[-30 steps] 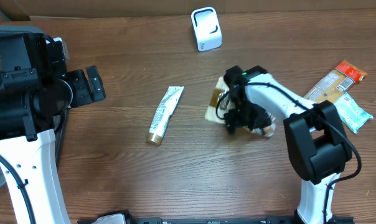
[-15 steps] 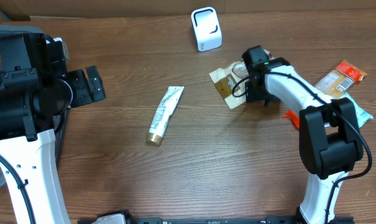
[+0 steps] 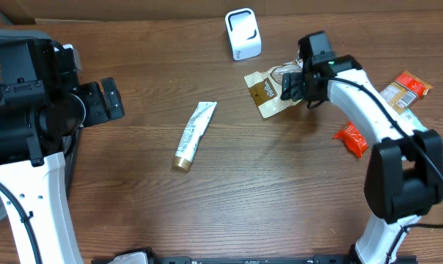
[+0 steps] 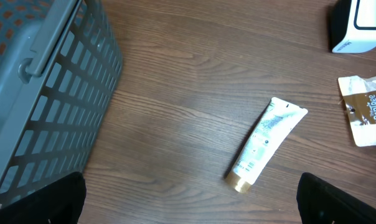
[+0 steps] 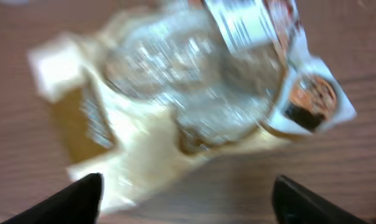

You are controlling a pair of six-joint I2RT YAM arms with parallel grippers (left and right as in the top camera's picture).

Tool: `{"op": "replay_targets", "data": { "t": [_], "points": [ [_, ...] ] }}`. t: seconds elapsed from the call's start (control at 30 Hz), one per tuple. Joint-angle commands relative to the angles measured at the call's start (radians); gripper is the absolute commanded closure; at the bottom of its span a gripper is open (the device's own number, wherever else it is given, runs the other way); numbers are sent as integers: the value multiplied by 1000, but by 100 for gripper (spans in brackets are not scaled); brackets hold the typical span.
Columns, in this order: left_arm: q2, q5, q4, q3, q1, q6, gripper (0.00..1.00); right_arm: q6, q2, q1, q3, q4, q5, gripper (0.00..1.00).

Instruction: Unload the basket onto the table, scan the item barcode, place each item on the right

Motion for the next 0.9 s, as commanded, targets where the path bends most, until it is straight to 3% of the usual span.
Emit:
{"op": "replay_targets", "data": {
  "t": [0.0,0.07,0.1,0.23,0.33,0.5,0.67,0.87],
  "points": [
    [3,9,3,-2,4,-7,0,220,-11,3,-5,70,-80,23],
    [3,9,3,-2,4,-7,0,352,6,9,-40,150,-77,37],
    [3,9,3,-2,4,-7,0,417,15,13,-60,194,-72,38],
    [3,9,3,-2,4,-7,0,655,80,34,-122,339,-18,37],
    [3,9,3,-2,4,-6,1,731,130,47,-139,402,-17,36],
    [3,9,3,-2,4,-7,0,723,158,74,-139,397,-21,33],
    [3,9,3,-2,4,-7,1,531,158,104,-139,375,-167,30],
    [3,9,3,-2,4,-7,0,335,158,113,-138,225,-327,30]
  ]
}}
